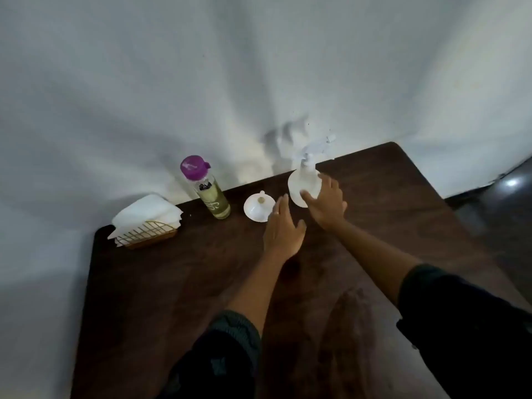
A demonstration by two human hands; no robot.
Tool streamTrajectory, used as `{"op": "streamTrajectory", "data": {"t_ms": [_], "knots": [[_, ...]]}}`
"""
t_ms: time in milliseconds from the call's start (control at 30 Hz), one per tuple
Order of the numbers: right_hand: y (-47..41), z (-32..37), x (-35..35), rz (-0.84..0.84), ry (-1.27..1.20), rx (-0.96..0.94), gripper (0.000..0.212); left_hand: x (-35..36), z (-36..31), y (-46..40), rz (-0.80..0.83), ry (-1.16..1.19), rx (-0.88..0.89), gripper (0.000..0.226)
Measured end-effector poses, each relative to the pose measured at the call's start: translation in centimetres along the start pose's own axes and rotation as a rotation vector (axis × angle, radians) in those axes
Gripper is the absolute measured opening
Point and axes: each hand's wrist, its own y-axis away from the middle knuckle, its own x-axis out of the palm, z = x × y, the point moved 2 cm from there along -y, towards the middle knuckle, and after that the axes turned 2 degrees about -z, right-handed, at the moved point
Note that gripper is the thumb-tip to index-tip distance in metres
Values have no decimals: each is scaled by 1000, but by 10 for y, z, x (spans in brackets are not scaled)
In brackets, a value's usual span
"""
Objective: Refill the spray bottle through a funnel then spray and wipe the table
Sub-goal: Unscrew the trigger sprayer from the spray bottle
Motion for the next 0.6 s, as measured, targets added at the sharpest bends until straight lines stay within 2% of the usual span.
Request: {"op": "streamTrajectory", "data": {"t_ms": [133,333,600], "knots": [[-38,9,6,-18,-66,-55,67,5,-5,-41,4,-11,-12,79],[-50,-1,18,-38,-76,-108,48,20,-1,-61,18,25,39,83],[-5,-4,12,-68,-146,-186,46,17,0,-17,-58,81,39,82]]}}
